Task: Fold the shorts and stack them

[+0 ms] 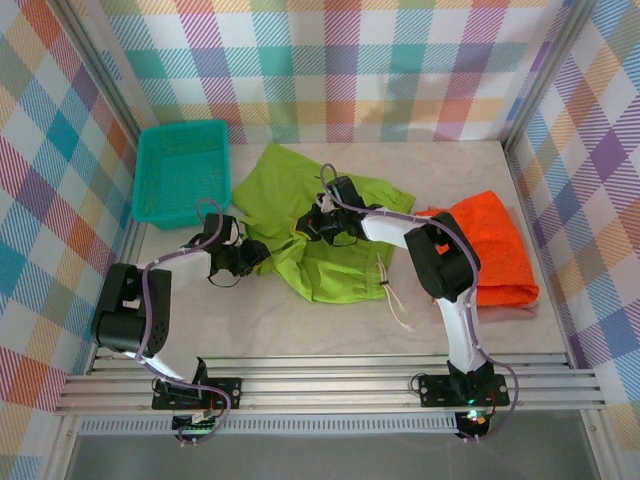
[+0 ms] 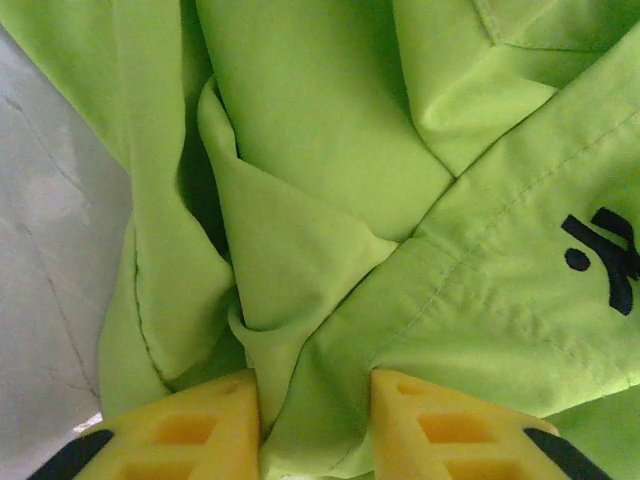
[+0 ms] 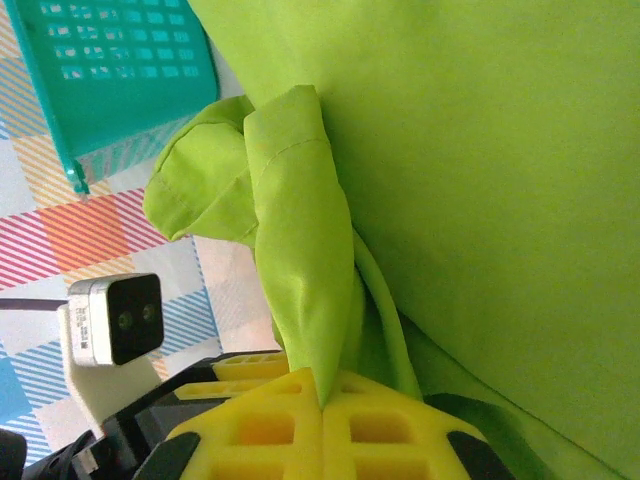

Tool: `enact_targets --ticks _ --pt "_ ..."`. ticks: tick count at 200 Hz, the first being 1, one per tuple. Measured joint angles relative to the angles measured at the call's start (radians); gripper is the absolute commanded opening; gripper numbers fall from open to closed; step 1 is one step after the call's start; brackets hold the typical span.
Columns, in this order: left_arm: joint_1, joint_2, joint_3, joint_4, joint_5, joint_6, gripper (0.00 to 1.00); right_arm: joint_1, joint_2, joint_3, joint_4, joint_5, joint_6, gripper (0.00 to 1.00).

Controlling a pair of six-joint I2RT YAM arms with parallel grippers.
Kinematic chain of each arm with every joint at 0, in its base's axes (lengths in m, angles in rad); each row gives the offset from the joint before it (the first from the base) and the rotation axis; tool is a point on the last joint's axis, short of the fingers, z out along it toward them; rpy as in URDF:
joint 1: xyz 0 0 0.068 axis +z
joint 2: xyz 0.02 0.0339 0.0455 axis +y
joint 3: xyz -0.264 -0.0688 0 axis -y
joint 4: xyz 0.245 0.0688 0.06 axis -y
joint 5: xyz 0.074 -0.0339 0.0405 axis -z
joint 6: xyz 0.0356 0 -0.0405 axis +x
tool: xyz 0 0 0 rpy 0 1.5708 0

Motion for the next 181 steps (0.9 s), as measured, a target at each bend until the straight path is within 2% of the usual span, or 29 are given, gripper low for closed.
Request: enact_targets --ticks 32,51,78,96,105,118,145,181 --pt "0.000 -0.069 -0.002 -0.024 -0.003 -0.002 0.25 0.000 0.009 0.000 -0.006 0.000 0.000 0.07" --pt "0.000 -0.140 -0.002 -0.049 -0.007 -0.008 0.20 -0.005 0.010 0.000 -0.007 0.000 0.000 0.07" --pt "0.000 -0.176 -0.001 -0.072 -0.002 -0.023 0.06 -0.005 0.013 0.000 -0.007 0.001 0.000 0.08" --pt "-0.001 -0.176 -0.002 -0.111 -0.002 -0.029 0.05 -0.005 0.018 0.001 -0.007 0.001 0.000 0.08" --pt "-0.001 -0.176 -0.002 -0.126 -0.003 -0.029 0.07 -0.005 0.021 0.001 -0.007 0.001 0.000 0.08" --pt "-0.001 -0.178 0.000 -0.160 -0.013 -0.026 0.18 -0.005 0.024 0.001 -0.008 0.003 0.000 0.08" --pt "-0.001 -0.180 -0.001 -0.230 -0.049 -0.017 0.32 -0.005 0.024 0.001 -0.007 0.004 0.000 0.08" --pt "-0.001 -0.176 -0.026 -0.214 -0.064 -0.018 0.36 -0.005 0.024 0.001 -0.007 0.004 0.001 0.08"
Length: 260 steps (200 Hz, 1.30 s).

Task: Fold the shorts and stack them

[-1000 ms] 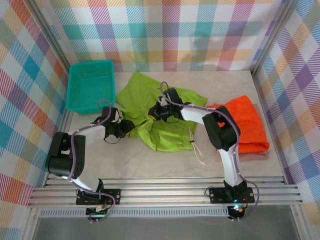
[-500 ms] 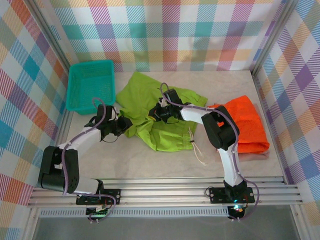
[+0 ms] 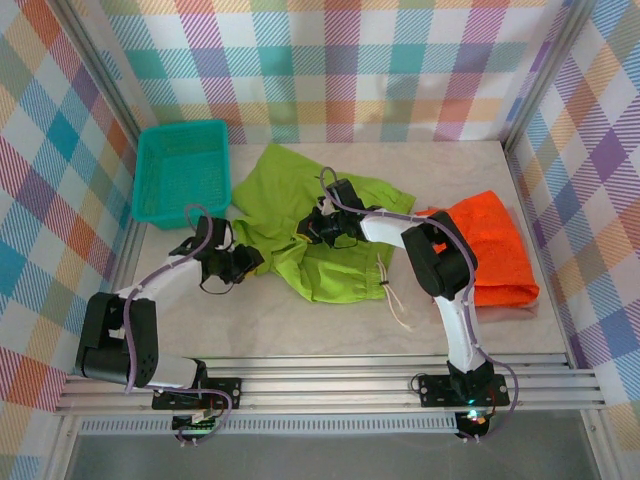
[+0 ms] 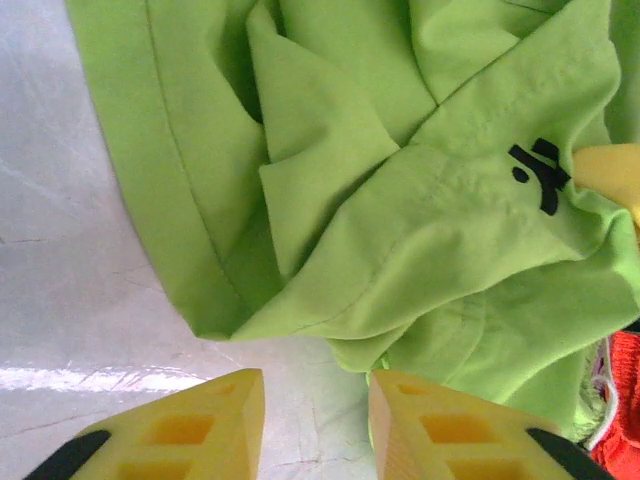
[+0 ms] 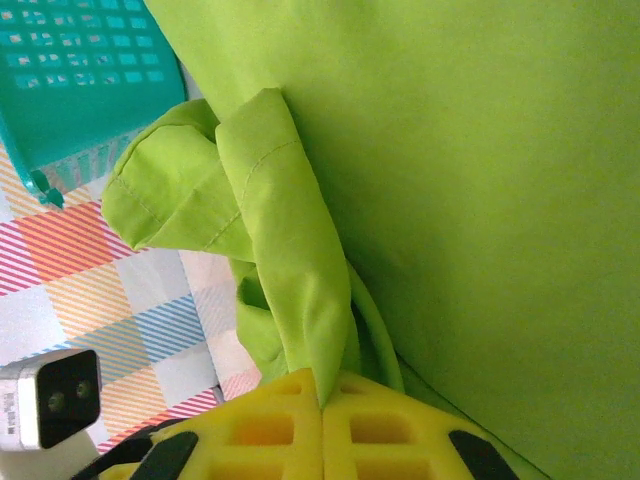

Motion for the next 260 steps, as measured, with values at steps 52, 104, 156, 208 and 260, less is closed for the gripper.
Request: enact_targets --ticks 52,104,156,208,260 --pt "-0.002 0.075 -0.007 0.080 -0.011 0.027 0.36 0.000 0.000 0.000 0.000 0.000 0.000 0.08" --pt "-0.004 0.134 -0.007 0.167 -0.001 0.045 0.30 0.000 0.001 0.000 0.000 0.000 0.000 0.08" --pt "-0.006 0.162 -0.008 0.216 0.043 0.034 0.08 0.000 0.014 0.001 0.000 0.000 0.002 0.08" --pt "-0.007 0.047 0.015 0.053 -0.007 0.042 0.00 0.000 0.015 0.006 0.000 -0.003 0.003 0.23" --pt "0.005 -0.307 0.171 -0.329 -0.307 0.043 0.00 -0.001 -0.011 -0.010 -0.016 -0.008 -0.056 0.59"
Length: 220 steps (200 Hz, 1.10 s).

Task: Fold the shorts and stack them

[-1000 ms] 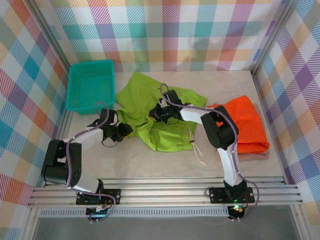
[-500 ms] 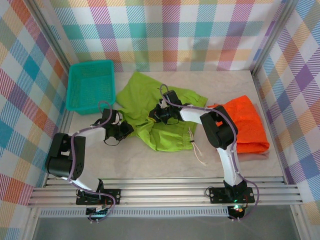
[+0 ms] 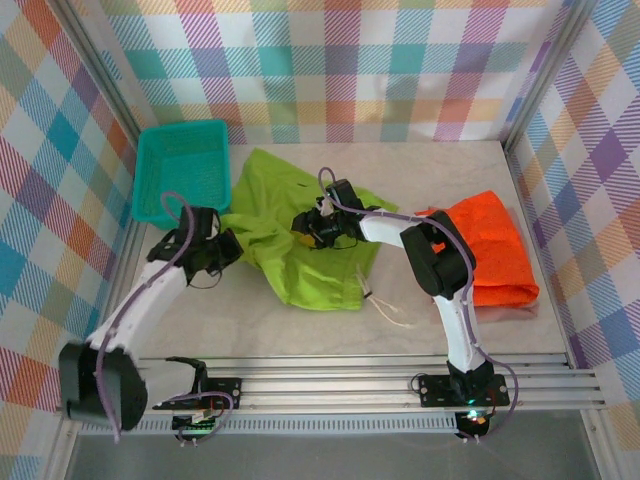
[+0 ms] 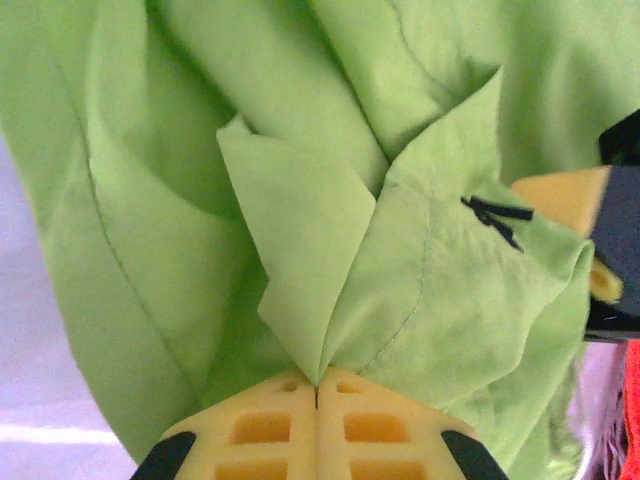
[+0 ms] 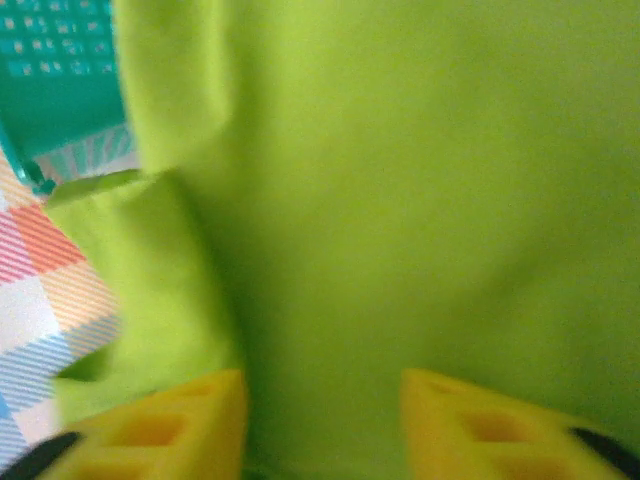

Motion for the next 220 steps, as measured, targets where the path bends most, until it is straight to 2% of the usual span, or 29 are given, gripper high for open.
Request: enact_targets --ticks 16,31,58,84,115,150,188,220 --pt "0.017 -0.109 0.013 -0.077 -0.096 -0.003 0.00 0.000 -0.056 -0.046 -0.025 0.011 -0.031 0.62" --pt "0.035 -0.165 -0.001 -0.121 -0.137 -0.006 0.00 0.000 -0.123 -0.099 -0.050 0.030 -0.062 0.63" --pt "0.042 -0.163 -0.063 -0.153 -0.148 -0.022 0.00 -0.003 -0.201 -0.164 -0.093 0.069 -0.119 0.64" --pt "0.042 -0.104 -0.109 -0.169 -0.144 -0.030 0.00 -0.019 -0.204 -0.196 -0.138 0.108 -0.155 0.65" --pt "0.042 -0.140 -0.113 -0.171 -0.144 -0.035 0.02 -0.072 -0.193 -0.188 -0.203 0.144 -0.190 0.65" --pt "0.043 -0.222 -0.113 -0.158 -0.116 -0.044 0.05 -0.152 -0.084 -0.036 -0.326 0.184 -0.261 0.65" --pt "0.043 -0.225 -0.149 -0.114 -0.040 -0.052 0.09 -0.235 0.057 0.209 -0.464 0.195 -0.346 0.66" --pt "0.043 -0.231 -0.209 -0.089 0.019 -0.063 0.11 -0.284 0.132 0.348 -0.556 0.196 -0.394 0.66"
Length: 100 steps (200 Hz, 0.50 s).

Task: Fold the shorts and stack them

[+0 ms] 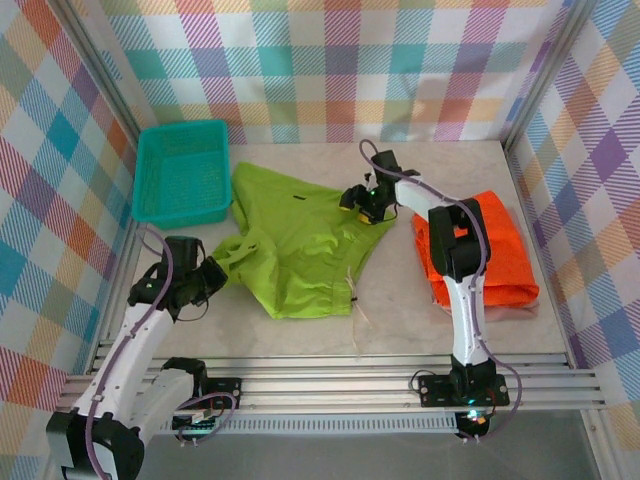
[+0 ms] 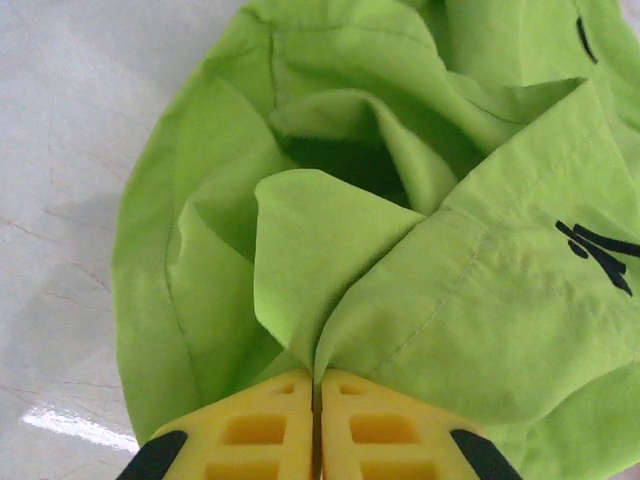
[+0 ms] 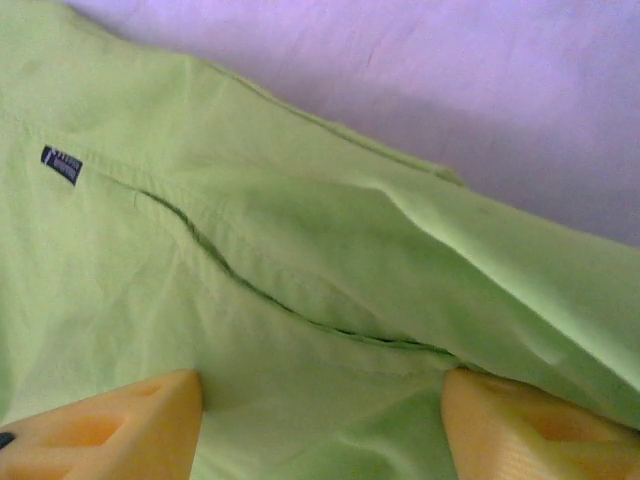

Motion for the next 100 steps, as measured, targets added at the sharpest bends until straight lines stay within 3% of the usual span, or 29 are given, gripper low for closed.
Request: enact_targets --ticks 67,100 --pt "0.000 -0.051 -0.037 -0.028 -0.017 -0.033 0.04 -0.052 0.114 0.215 -0.124 0.007 -0.063 0.67" --pt "0.002 -0.086 -0.037 -0.040 -0.019 -0.039 0.33 -0.066 0.142 0.272 -0.167 0.006 -0.087 0.67"
